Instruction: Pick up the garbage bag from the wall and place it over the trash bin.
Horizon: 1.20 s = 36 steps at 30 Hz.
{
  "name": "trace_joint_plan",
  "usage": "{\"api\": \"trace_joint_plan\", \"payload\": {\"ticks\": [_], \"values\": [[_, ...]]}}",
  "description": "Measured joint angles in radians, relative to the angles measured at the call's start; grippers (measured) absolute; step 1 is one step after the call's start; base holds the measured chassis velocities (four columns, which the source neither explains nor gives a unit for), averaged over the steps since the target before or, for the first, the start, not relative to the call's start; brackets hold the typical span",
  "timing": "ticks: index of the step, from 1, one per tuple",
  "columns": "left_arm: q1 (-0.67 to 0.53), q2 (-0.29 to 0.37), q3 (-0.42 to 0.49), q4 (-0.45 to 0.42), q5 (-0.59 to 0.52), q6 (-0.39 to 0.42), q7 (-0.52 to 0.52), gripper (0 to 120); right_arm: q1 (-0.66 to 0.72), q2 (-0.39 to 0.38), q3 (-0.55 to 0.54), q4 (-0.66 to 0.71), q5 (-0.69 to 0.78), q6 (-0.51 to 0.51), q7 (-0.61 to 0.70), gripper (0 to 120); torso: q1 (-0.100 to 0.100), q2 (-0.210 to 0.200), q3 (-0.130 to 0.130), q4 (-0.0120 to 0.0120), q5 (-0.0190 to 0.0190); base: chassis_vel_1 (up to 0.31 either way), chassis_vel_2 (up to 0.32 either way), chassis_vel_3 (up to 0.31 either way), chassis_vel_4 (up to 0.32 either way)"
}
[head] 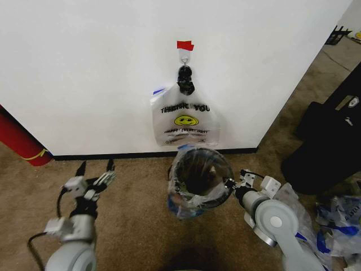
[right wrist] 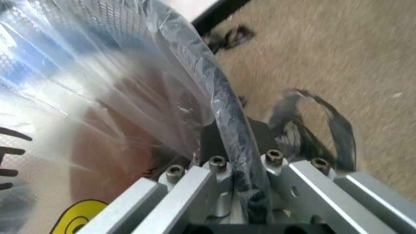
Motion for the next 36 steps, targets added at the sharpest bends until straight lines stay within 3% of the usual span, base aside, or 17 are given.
{"api": "trace_joint_plan", "payload": {"ticks": [14,32,36], "values": [[0.028,-0.054,0.058,-0.025,0.127,-0.022,-0.011,100,0.022,0.057,-0.038,-0.062,-0.092,-0.011,0.000,0,0.000,0.000,0.000,-0.0003,-0.0004,0.000,0.000,0.000,0.000],[0.026,-0.076,0.083,-0.007,0.119,-0.020,-0.034,100,0.041,0.072,-0.050,-0.132,-0.144,-0.036,-0.038,0,0.000,0.000,0.000,-0.0002,-0.0005,0.000,0.000,0.000,0.000],[0.028,-0.087,0.091,-0.005,0.118,-0.019,-0.036,100,0.047,0.069,-0.047,-0.146,-0.155,-0.038,-0.062,7,0.000,0.000,0.000,0.0000,-0.0004,0.000,0.000,0.000,0.000]]}}
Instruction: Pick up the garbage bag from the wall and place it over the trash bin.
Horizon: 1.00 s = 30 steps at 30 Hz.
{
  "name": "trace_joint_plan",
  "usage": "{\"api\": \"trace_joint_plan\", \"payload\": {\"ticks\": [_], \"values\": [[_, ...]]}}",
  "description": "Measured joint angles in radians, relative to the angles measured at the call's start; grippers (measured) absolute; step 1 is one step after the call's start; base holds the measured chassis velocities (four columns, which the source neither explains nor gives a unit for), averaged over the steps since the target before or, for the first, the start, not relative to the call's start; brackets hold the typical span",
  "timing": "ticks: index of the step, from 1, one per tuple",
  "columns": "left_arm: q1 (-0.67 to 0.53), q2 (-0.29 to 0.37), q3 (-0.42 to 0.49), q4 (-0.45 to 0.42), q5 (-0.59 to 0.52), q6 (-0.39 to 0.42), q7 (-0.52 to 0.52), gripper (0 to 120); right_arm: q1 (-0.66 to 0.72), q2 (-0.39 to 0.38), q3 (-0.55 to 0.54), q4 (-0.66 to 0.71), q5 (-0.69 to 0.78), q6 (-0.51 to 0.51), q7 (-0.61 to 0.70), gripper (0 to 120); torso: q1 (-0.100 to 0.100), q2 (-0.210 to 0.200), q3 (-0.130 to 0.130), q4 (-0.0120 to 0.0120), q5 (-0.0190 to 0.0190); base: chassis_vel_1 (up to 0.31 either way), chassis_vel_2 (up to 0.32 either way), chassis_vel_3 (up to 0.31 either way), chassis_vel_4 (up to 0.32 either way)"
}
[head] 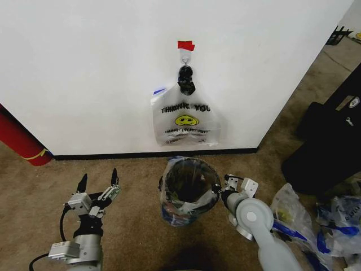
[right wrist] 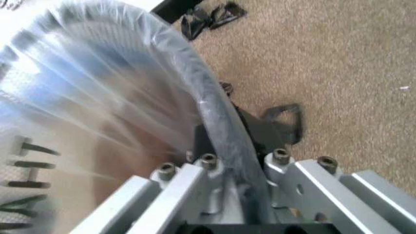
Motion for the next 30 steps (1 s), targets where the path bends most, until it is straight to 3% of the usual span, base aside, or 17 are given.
{"api": "trace_joint_plan", "payload": {"ticks": [6,19,21,25,28,30], "values": [[0.002,-0.005,0.001,0.001,-0.001,0.002,-0.002,100,0.003,-0.007,0.000,-0.002,-0.005,-0.006,-0.010,23,0.000,0.000,0.000,-0.0001,0.0000,0.000,0.000,0.000,0.000],[0.005,-0.011,0.002,0.006,-0.002,0.002,-0.006,100,-0.029,-0.008,0.003,0.006,-0.060,0.002,-0.064,74,0.000,0.000,0.000,-0.0001,0.0000,0.000,0.000,0.000,0.000],[0.006,-0.011,0.002,0.006,-0.002,0.002,-0.006,100,-0.030,-0.008,0.003,0.006,-0.061,0.003,-0.066,77,0.000,0.000,0.000,-0.0001,0.0000,0.000,0.000,0.000,0.000],[0.008,-0.010,0.002,0.004,0.001,0.002,-0.006,100,-0.041,-0.006,0.004,0.009,-0.080,0.012,-0.093,95,0.000,0.000,0.000,-0.0001,0.0000,0.000,0.000,0.000,0.000],[0.008,-0.011,0.003,0.003,0.004,0.002,-0.006,100,-0.050,-0.006,0.001,0.014,-0.120,0.034,-0.125,99,0.000,0.000,0.000,-0.0001,0.0000,0.000,0.000,0.000,0.000],[0.007,-0.011,0.007,0.002,0.012,0.003,-0.008,100,-0.067,-0.007,-0.007,0.025,-0.193,0.107,-0.182,100,0.000,0.000,0.000,0.0000,0.0000,0.000,0.000,0.000,0.000]]}}
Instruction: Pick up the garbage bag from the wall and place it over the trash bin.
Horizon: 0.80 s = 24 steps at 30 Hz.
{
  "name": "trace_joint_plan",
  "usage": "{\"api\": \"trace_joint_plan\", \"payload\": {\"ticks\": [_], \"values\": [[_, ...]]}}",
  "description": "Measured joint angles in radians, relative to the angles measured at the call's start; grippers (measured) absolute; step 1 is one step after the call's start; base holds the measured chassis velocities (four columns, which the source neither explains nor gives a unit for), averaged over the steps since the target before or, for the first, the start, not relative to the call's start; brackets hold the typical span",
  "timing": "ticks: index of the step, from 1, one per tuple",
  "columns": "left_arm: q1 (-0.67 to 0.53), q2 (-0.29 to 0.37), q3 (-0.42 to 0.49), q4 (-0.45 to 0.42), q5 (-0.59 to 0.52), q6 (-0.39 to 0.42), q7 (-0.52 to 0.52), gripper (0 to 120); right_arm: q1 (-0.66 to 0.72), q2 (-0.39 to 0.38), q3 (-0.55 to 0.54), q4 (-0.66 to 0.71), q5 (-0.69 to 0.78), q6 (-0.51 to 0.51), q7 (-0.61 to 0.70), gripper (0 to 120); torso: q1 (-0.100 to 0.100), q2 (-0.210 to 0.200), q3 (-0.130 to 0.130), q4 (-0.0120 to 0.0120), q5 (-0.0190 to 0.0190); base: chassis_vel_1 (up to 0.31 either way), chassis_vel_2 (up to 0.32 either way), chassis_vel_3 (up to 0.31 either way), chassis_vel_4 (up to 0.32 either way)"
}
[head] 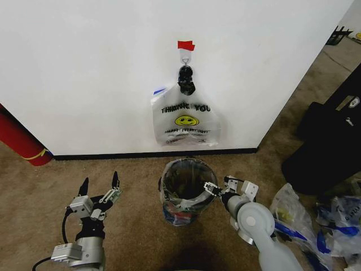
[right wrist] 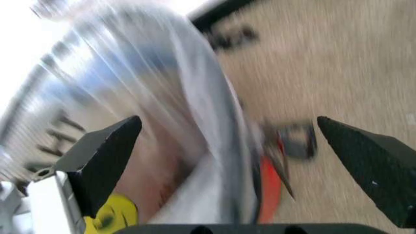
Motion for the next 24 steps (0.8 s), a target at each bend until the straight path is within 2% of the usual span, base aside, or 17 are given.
{"api": "trace_joint_plan", "payload": {"ticks": [3,4,11,12,13,17,24], "values": [[-0.001,0.000,0.016,0.000,0.023,0.003,-0.003,100,-0.035,0.002,-0.001,0.043,-0.127,0.124,-0.059,100,0.000,0.000,0.000,0.0001,0.0000,0.000,0.000,0.000,0.000],[-0.001,0.000,0.016,0.000,0.023,0.003,-0.003,100,-0.035,0.002,-0.001,0.043,-0.127,0.124,-0.059,100,0.000,0.000,0.000,0.0001,0.0000,0.000,0.000,0.000,0.000],[-0.022,0.003,0.063,0.006,0.076,0.024,-0.011,100,-0.229,-0.009,0.055,0.144,-0.589,0.451,-0.203,100,0.000,0.000,0.000,-0.0001,0.0000,0.000,0.000,0.000,0.000],[-0.022,0.003,0.063,0.006,0.076,0.024,-0.011,100,-0.229,-0.009,0.055,0.144,-0.589,0.451,-0.203,100,0.000,0.000,0.000,-0.0001,0.0000,0.000,0.000,0.000,0.000],[-0.027,0.005,0.070,0.006,0.082,0.029,-0.012,100,-0.271,0.000,0.077,0.160,-0.661,0.508,-0.214,100,0.000,0.000,0.000,0.0000,0.0000,0.000,0.000,0.000,0.000],[-0.038,0.011,0.090,0.003,0.103,0.041,-0.013,100,-0.377,0.030,0.139,0.216,-0.792,0.610,-0.218,100,0.000,0.000,0.000,-0.0002,0.0000,0.000,0.000,0.000,0.000],[-0.040,0.013,0.096,-0.005,0.133,0.049,-0.016,100,-0.502,0.087,0.215,0.306,-0.934,0.695,-0.227,100,0.000,0.000,0.000,-0.0001,-0.0001,0.000,0.000,0.000,0.000]]}}
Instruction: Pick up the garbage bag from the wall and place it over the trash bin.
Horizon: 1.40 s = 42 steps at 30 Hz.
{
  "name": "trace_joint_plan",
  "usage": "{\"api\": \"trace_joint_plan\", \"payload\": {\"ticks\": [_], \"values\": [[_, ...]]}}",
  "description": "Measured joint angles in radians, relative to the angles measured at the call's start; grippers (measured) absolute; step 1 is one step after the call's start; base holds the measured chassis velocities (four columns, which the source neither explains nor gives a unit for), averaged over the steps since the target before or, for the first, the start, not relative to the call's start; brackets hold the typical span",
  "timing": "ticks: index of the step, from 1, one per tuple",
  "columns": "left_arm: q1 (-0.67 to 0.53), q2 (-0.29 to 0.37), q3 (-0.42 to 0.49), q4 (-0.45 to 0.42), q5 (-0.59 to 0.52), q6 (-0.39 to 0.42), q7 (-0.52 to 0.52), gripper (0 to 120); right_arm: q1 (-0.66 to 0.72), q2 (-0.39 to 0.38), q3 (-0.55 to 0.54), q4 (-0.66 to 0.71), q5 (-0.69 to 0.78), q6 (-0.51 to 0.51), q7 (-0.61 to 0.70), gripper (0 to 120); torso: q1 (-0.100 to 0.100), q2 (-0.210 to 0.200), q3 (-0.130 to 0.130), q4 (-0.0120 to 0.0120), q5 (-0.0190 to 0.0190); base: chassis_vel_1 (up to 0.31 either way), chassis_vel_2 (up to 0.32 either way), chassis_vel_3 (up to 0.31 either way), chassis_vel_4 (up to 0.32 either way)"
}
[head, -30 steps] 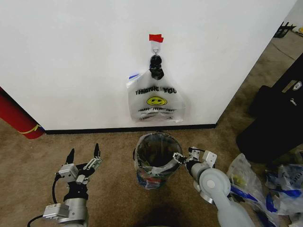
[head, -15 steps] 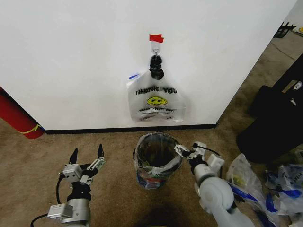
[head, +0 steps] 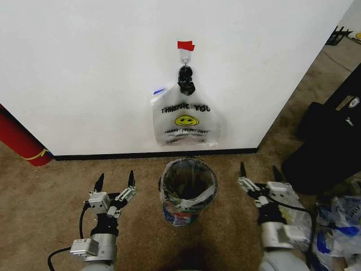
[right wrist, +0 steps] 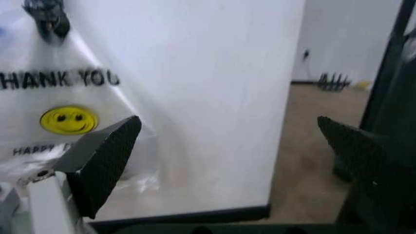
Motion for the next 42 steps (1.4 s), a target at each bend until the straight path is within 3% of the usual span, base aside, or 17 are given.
{"api": "trace_joint_plan", "payload": {"ticks": [7,17,42], "values": [[0.017,-0.004,-0.004,-0.014,0.022,0.000,-0.002,100,-0.082,0.046,0.041,0.059,-0.076,0.064,-0.010,100,0.000,0.000,0.000,0.0000,0.0000,0.000,0.000,0.000,0.000],[0.030,-0.017,0.005,-0.036,0.060,-0.001,-0.011,100,-0.127,0.056,0.049,0.081,-0.132,0.127,-0.003,100,0.000,0.000,0.000,0.0000,0.0000,0.000,0.000,0.000,0.000],[0.004,-0.009,0.010,-0.009,0.069,0.004,-0.015,100,-0.123,0.065,0.009,0.072,-0.123,0.095,0.013,100,0.000,0.000,0.000,0.0000,0.0000,0.000,0.000,0.000,0.000]]}}
